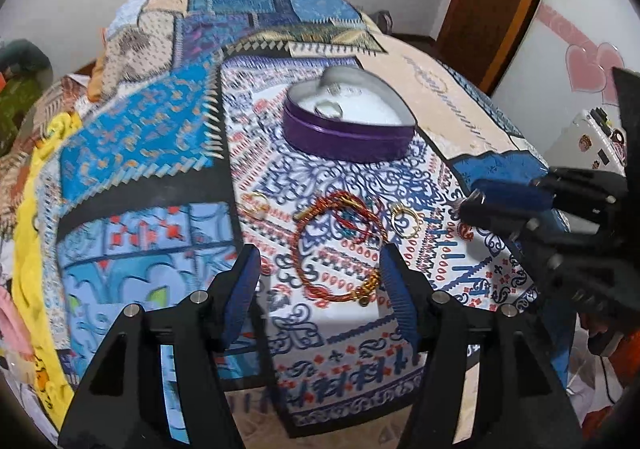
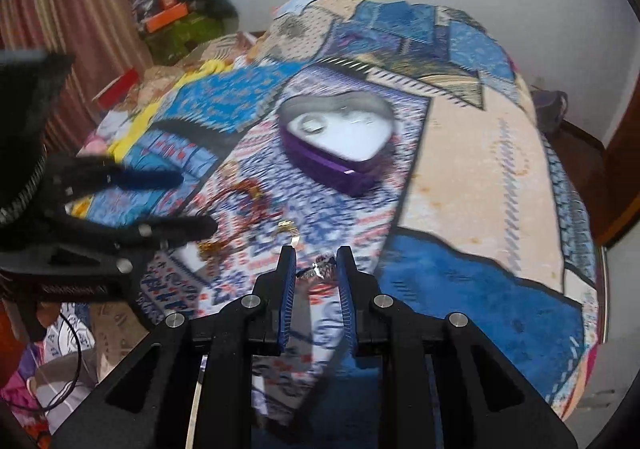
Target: Organize jewelry
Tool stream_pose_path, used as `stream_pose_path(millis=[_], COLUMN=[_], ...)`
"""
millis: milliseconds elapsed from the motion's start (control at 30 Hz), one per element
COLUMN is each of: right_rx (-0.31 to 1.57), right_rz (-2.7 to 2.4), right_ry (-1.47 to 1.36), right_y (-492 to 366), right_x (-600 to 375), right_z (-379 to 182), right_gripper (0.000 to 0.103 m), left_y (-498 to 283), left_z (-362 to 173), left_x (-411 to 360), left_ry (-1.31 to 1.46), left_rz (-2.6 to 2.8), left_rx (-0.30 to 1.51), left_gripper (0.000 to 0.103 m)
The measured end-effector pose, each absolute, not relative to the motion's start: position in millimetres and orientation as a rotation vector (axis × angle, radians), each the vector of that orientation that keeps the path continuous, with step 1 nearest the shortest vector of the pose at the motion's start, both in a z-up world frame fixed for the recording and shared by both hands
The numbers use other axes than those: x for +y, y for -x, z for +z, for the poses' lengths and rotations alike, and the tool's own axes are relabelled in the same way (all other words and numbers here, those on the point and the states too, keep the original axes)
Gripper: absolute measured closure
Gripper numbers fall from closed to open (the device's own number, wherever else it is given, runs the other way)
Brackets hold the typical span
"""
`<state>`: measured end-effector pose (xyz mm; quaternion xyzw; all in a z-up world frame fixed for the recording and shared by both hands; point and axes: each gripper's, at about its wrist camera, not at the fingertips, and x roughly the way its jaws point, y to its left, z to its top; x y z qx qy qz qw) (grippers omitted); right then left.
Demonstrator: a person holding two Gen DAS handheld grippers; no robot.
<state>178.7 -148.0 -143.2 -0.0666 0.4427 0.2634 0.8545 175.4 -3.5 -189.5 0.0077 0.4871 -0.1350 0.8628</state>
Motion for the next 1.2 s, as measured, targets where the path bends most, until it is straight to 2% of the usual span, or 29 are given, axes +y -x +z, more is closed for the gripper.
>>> stream_pose_path(millis=[300, 367, 433, 633, 733, 1200], right_rx=[0.94, 0.938, 0.938, 0.94, 0.941, 0.873], right_rz=[0.547, 0.552, 0.557, 0.563, 0.563, 0.562], right_ry=[0.087, 0.08, 0.077, 0.075, 0.063, 0.038], right_y=[-185, -184, -184, -185, -183, -185], right_x=[-165, -165, -166, -167, -167, -168], right_z=[-147, -146, -146, -146, -145, -121], right_gripper=[0.085, 0.085, 0.085, 0.085, 0.084, 0.084], left_y=[-167, -168, -169, -169, -167, -166], left_z=[-186, -187, -192, -196, -191, -143], left_x=[-24, -29, -35, -38, -36, -2], left_ry=[-0.034, -0.05, -0.064, -0.074, -0.067, 0.026], left_rz=[-0.33, -0.336, -0.355, -0.349, -0.344, -0.282], left_rx=[0.976, 0.976, 1.001, 1.013, 0.99, 0.857], left_gripper=[0.043, 0.052, 0.07, 0.096, 0.099, 0.099])
